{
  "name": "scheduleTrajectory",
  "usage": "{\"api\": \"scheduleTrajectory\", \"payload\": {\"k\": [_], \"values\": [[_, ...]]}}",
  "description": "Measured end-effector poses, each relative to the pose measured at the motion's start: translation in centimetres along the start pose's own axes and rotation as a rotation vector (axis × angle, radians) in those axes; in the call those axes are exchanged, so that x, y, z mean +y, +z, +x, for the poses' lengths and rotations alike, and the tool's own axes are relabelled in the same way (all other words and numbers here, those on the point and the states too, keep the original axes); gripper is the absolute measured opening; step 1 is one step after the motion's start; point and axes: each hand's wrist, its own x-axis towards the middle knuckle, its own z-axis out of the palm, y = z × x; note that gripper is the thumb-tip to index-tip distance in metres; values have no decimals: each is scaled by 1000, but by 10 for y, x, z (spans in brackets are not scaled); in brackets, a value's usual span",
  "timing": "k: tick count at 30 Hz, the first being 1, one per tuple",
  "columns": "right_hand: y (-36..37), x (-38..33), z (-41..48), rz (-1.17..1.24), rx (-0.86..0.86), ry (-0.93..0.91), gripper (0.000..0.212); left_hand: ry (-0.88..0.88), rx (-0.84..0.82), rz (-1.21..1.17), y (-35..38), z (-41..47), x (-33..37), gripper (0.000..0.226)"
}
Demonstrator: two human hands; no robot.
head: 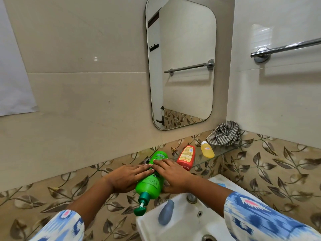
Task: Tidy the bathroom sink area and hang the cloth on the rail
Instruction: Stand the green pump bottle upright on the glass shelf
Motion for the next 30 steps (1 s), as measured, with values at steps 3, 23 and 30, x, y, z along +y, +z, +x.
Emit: {"api": "scheduleTrajectory", "payload": {"k": [3, 23, 30], "values": [[-2, 1, -5, 99, 25, 10, 79, -28, 20, -28, 0, 0, -1, 52], [-47, -13, 48, 1273, 309, 350, 48, -831, 490, -1066, -23, 34, -8, 18], [-36, -6, 48, 1404, 280, 442, 51, -919, 490, -1100, -12, 45, -8, 24]]}}
